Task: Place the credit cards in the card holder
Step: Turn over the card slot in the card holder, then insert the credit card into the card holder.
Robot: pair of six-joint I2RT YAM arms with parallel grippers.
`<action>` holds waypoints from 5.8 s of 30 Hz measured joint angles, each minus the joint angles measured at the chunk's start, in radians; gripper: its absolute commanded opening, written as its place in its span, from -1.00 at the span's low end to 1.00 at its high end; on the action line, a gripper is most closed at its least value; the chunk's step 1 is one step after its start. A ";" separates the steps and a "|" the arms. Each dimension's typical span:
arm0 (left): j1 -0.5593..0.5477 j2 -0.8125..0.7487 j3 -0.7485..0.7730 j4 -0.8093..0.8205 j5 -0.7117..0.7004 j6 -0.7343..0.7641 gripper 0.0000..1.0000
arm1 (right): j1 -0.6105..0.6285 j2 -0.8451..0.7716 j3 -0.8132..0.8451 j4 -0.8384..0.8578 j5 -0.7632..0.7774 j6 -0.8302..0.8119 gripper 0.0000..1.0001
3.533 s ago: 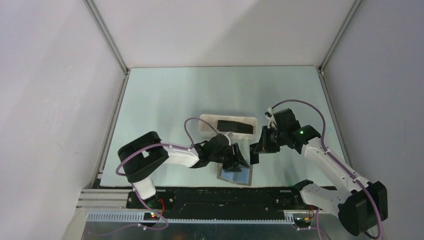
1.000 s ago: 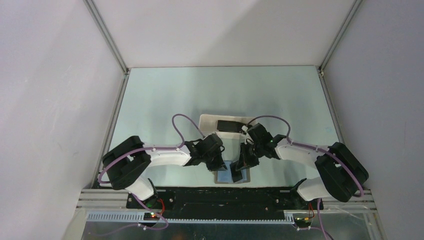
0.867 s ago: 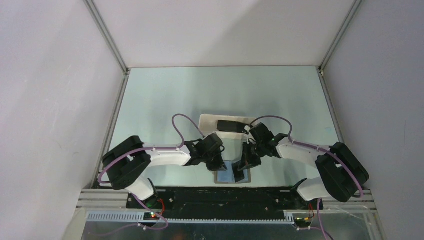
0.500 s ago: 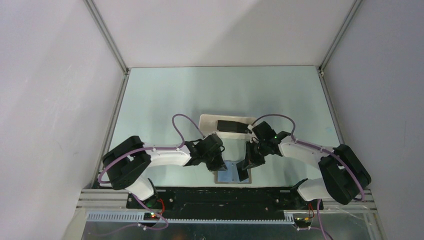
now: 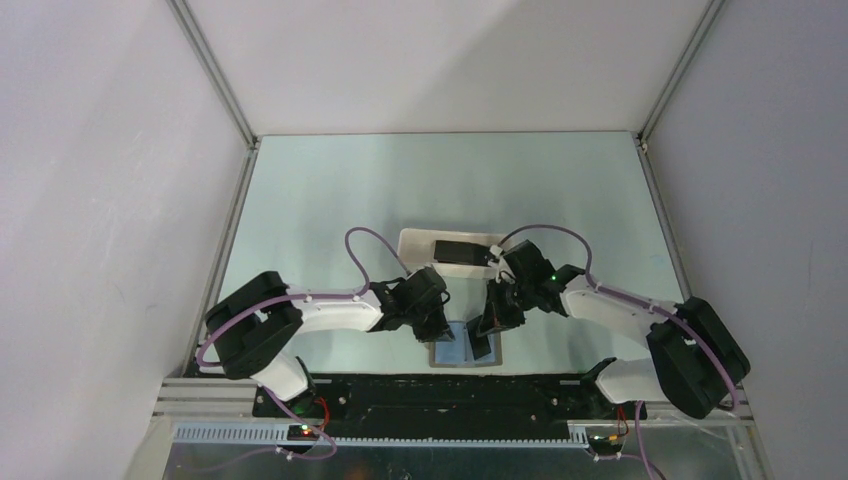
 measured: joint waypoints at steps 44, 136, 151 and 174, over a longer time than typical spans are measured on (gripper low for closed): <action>0.042 -0.154 -0.089 -0.079 -0.061 0.025 -0.63 | 0.040 0.143 -0.002 0.080 -0.043 0.027 -1.00; 0.047 -0.107 -0.038 -0.167 -0.074 0.060 -1.00 | -0.026 0.213 -0.039 0.319 -0.227 -0.034 -1.00; 0.047 -0.105 -0.035 -0.170 -0.074 0.061 -1.00 | -0.034 0.224 -0.027 0.313 -0.185 -0.011 -1.00; 0.047 -0.104 -0.034 -0.171 -0.074 0.061 -1.00 | 0.021 0.201 -0.076 0.444 -0.096 0.142 -0.91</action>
